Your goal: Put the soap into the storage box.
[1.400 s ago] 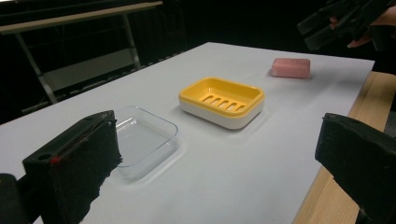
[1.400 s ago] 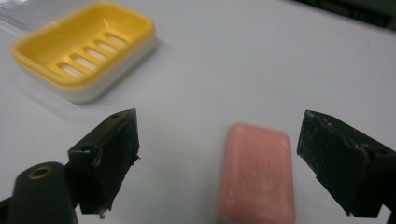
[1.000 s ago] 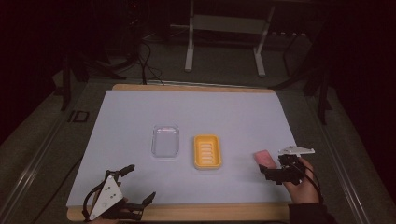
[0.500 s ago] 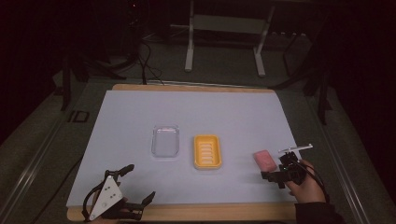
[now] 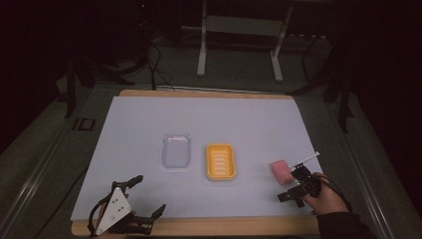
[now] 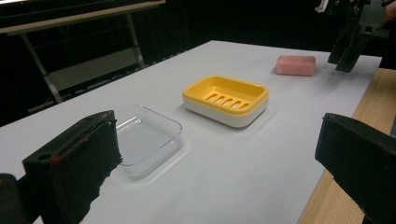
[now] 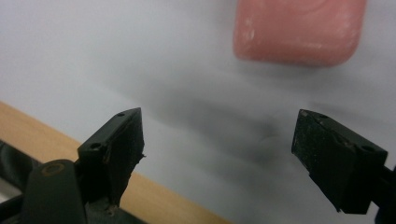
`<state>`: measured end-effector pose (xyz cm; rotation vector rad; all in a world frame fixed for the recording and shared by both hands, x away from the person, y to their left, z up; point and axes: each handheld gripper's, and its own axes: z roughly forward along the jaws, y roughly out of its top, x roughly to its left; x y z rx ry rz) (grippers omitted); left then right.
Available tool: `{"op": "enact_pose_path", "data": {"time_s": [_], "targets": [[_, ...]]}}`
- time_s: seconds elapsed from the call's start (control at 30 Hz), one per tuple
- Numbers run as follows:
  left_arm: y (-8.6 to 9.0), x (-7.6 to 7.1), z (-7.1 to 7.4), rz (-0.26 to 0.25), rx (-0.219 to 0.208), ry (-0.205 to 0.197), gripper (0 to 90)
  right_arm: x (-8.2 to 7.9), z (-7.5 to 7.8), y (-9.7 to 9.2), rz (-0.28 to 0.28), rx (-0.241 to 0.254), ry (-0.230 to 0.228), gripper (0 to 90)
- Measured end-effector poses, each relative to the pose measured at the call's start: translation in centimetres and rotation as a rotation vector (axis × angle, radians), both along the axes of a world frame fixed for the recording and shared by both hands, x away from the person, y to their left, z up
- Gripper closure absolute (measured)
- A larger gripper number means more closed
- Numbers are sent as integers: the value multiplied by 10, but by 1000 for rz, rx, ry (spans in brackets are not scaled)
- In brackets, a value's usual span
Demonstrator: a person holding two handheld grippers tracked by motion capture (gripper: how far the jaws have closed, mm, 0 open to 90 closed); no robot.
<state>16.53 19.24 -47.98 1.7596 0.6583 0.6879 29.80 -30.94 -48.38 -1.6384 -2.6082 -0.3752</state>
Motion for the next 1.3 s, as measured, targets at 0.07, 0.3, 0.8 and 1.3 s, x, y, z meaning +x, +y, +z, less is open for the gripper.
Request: {"op": "enact_pose_path", "data": {"time_s": [0.07,0.3,0.8,1.3], "targets": [[0,0,0,0,0,0,3,1,0,0,7,-14,25,169],[0,0,0,0,1,-1,3,4,2,0,51,-96,129,172],[-1,0,0,-1,-1,-2,3,13,7,-7,41,-124,301,174],[-1,0,0,-4,-1,-1,3,22,6,-10,68,-110,241,133]]}}
